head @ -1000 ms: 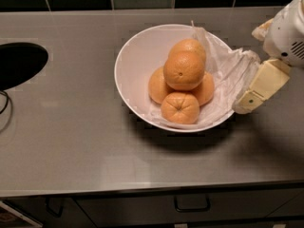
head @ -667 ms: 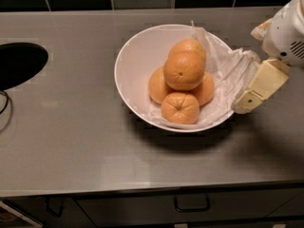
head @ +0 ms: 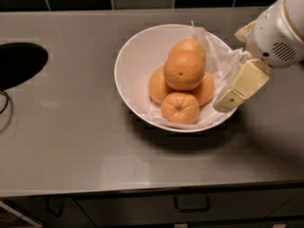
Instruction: Pick orange from white bowl
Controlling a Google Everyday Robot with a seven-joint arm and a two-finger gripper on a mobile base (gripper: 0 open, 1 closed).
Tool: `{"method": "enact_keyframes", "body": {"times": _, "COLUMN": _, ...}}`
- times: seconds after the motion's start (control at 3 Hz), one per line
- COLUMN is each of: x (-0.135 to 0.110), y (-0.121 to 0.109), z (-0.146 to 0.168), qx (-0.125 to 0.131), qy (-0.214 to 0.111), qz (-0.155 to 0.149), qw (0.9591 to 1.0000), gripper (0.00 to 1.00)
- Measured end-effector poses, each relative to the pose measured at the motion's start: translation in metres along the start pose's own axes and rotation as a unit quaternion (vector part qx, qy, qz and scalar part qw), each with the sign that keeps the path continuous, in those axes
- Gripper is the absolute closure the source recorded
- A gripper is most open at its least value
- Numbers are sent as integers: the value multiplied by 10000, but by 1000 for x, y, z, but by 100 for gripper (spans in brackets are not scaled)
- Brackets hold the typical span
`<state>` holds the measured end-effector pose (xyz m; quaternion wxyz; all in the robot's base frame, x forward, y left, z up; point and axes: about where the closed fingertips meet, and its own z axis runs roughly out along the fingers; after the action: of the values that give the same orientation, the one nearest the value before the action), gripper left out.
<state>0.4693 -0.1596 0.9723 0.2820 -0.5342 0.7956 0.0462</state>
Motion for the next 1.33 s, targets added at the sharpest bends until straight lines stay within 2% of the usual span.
{"method": "enact_keyframes", "body": {"times": 0.33, "x": -11, "y": 4, "z": 13, "qx": 61, "qy": -286, "qz": 157, "qw": 9994, "gripper": 0}}
{"method": "enact_keyframes", "body": {"times": 0.67, "x": -12, "y": 4, "z": 13, "qx": 61, "qy": -286, "qz": 158, "qw": 9994, "gripper": 0}}
{"method": "enact_keyframes", "body": {"times": 1.0, "x": -18, "y": 5, "z": 14, "qx": 158, "qy": -281, "qz": 436, "qw": 9985, "gripper": 0}}
{"method": "enact_keyframes", "body": {"times": 1.33, "x": -25, "y": 8, "z": 20, "qx": 370, "qy": -283, "qz": 876, "qw": 9951, "gripper": 0}}
